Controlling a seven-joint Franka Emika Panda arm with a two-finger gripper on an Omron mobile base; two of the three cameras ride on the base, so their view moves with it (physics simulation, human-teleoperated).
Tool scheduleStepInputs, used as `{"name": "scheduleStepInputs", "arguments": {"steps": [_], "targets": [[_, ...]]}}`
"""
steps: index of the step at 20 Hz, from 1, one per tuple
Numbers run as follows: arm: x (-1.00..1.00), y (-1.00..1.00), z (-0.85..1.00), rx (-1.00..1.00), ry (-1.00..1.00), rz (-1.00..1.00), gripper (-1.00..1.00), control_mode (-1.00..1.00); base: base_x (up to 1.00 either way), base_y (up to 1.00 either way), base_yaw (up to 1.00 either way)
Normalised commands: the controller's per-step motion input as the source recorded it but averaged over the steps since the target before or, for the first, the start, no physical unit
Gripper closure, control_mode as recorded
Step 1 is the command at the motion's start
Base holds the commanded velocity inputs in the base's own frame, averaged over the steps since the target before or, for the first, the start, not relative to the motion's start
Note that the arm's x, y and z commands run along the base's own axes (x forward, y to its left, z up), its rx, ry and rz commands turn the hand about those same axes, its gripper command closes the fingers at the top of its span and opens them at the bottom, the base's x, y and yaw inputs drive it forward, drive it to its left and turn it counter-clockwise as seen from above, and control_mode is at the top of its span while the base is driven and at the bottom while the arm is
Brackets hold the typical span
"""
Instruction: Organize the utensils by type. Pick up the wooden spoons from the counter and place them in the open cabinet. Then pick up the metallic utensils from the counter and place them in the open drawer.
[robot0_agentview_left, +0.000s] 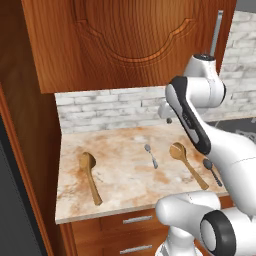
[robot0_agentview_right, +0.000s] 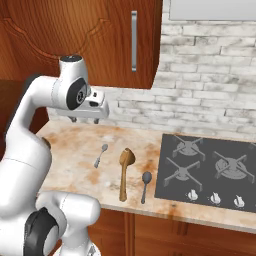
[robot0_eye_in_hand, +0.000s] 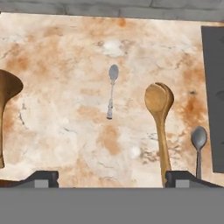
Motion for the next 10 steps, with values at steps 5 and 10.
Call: {"name": "scheduleStepInputs", "arguments": {"steps": [5,10], "targets": [[-0.19,-0.38,-0.26,0.01,0.0,0.0,-1.0,-1.0,0.0,0.0,0.0],[-0.15,-0.35,-0.27,0.0,0.0,0.0,-1.0,-1.0,0.0,0.0,0.0]]}}
